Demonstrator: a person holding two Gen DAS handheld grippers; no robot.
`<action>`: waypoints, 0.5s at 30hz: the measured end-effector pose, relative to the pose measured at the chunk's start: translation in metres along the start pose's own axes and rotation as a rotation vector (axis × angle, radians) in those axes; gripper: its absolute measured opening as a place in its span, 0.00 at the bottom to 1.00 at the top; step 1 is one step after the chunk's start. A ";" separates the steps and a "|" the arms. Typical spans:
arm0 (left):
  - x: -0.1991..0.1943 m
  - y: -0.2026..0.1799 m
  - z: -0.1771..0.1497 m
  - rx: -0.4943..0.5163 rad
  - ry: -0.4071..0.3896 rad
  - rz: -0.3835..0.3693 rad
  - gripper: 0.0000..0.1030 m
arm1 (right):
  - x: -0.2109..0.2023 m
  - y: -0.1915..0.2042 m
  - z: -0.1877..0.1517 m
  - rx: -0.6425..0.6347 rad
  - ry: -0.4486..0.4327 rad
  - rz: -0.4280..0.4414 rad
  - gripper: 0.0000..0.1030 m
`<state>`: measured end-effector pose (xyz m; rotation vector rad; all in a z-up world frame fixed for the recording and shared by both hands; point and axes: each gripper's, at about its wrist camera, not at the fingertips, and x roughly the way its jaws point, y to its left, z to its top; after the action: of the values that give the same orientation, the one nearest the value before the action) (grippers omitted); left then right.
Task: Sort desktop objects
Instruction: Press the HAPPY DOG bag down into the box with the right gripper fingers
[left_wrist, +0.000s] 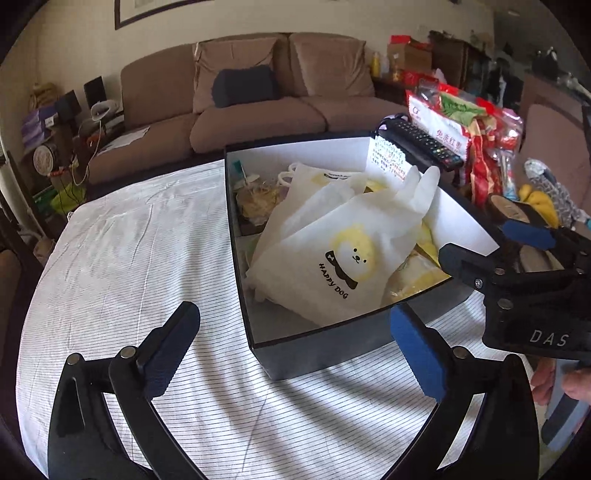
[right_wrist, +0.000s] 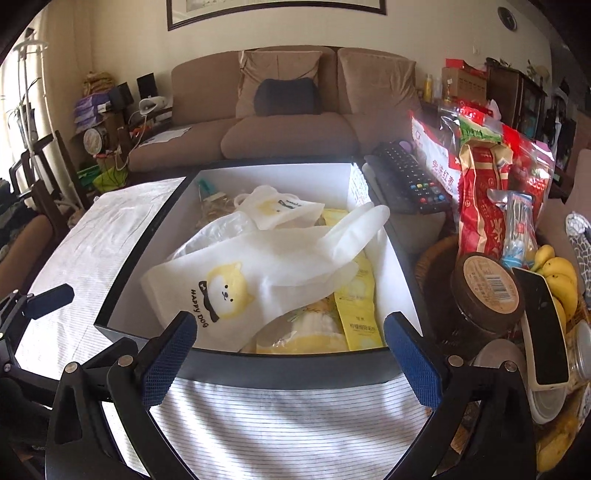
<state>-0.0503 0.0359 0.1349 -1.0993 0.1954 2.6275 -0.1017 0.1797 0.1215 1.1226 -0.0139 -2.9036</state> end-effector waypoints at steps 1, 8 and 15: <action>0.002 0.000 0.000 -0.001 0.001 0.004 1.00 | 0.003 0.000 0.000 -0.004 0.002 -0.003 1.00; 0.011 -0.001 -0.001 -0.002 0.011 -0.001 1.00 | 0.015 0.002 -0.001 -0.016 0.022 0.000 1.00; 0.014 0.000 -0.002 0.002 0.020 0.002 1.00 | 0.021 0.004 -0.003 -0.018 0.037 0.012 1.00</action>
<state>-0.0581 0.0382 0.1231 -1.1253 0.2035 2.6180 -0.1145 0.1755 0.1051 1.1691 0.0064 -2.8661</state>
